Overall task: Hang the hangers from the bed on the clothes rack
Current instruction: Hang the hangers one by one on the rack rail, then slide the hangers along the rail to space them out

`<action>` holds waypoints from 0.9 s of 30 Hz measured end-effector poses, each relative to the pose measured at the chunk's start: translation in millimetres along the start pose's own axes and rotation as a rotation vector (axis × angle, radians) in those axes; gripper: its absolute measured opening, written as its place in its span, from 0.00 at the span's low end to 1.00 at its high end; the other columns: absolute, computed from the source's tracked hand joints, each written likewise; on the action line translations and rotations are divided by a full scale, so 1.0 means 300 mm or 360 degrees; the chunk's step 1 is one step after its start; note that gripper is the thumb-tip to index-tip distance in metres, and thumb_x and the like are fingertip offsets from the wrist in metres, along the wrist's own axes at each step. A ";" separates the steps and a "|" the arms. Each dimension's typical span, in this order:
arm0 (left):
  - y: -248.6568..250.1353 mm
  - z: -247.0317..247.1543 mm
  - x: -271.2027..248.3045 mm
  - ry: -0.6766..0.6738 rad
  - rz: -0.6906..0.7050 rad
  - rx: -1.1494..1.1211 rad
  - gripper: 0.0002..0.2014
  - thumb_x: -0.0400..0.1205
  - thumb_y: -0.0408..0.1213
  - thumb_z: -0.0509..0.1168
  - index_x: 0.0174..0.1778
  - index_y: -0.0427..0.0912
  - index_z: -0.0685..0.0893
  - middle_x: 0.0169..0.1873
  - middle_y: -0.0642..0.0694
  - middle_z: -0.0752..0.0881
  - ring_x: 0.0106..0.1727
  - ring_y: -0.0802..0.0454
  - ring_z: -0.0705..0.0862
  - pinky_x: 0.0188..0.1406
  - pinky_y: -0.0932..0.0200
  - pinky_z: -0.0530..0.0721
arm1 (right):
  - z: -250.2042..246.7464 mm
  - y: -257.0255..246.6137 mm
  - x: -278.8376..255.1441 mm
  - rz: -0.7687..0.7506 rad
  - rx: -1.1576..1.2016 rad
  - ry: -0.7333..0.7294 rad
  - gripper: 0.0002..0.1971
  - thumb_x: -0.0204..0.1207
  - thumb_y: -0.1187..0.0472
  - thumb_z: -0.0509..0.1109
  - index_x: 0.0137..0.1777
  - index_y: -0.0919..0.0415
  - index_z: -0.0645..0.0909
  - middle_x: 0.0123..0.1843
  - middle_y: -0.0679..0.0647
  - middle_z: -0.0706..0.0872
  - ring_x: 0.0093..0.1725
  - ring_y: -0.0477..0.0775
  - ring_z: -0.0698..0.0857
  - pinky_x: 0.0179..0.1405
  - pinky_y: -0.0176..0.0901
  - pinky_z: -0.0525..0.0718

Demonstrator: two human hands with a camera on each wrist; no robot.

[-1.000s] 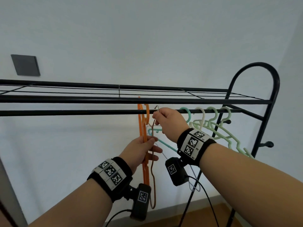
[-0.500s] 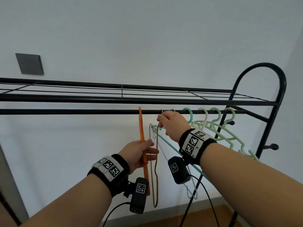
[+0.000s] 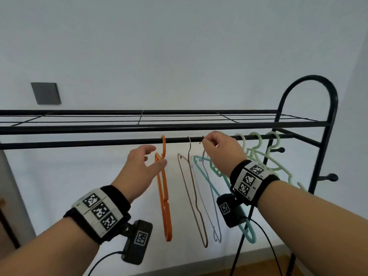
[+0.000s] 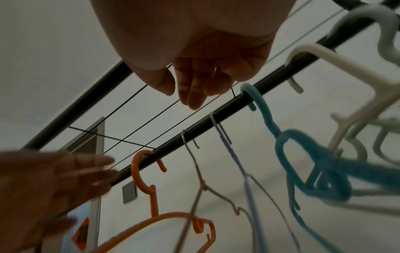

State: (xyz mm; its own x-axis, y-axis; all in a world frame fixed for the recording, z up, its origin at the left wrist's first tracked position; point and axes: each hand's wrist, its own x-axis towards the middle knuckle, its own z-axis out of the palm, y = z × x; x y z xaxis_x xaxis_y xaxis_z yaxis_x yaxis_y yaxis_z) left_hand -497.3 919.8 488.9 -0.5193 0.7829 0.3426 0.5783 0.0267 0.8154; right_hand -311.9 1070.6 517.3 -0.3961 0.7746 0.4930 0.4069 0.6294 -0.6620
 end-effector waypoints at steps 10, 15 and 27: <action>0.230 0.166 0.122 -0.0150 0.0537 0.1438 0.38 0.82 0.61 0.59 0.87 0.53 0.60 0.83 0.46 0.73 0.82 0.39 0.69 0.80 0.37 0.68 | -0.040 0.056 0.056 -0.0282 -0.1119 -0.0281 0.32 0.79 0.39 0.58 0.84 0.42 0.64 0.86 0.48 0.70 0.85 0.58 0.65 0.79 0.66 0.65; 0.186 0.255 0.161 -0.0210 0.0420 0.1793 0.45 0.78 0.69 0.55 0.89 0.57 0.47 0.90 0.46 0.55 0.88 0.35 0.54 0.82 0.26 0.53 | -0.018 0.087 0.045 -0.0158 -0.1060 -0.0454 0.39 0.79 0.38 0.59 0.88 0.37 0.48 0.92 0.44 0.52 0.91 0.61 0.47 0.82 0.79 0.55; 0.037 0.031 0.128 -0.0119 0.0259 0.1855 0.46 0.75 0.76 0.51 0.86 0.69 0.37 0.91 0.47 0.50 0.89 0.32 0.50 0.82 0.22 0.46 | 0.087 0.004 0.024 -0.0408 -0.1089 -0.0466 0.40 0.81 0.41 0.58 0.90 0.49 0.47 0.93 0.49 0.48 0.91 0.59 0.44 0.87 0.70 0.45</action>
State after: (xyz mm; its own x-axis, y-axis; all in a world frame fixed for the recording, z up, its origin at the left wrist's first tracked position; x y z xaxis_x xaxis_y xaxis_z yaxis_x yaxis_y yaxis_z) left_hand -504.9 955.9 506.7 -0.3704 0.8631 0.3433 0.8801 0.4443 -0.1674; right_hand -335.6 1075.3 505.4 -0.7082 0.6121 0.3518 0.6522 0.7580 -0.0060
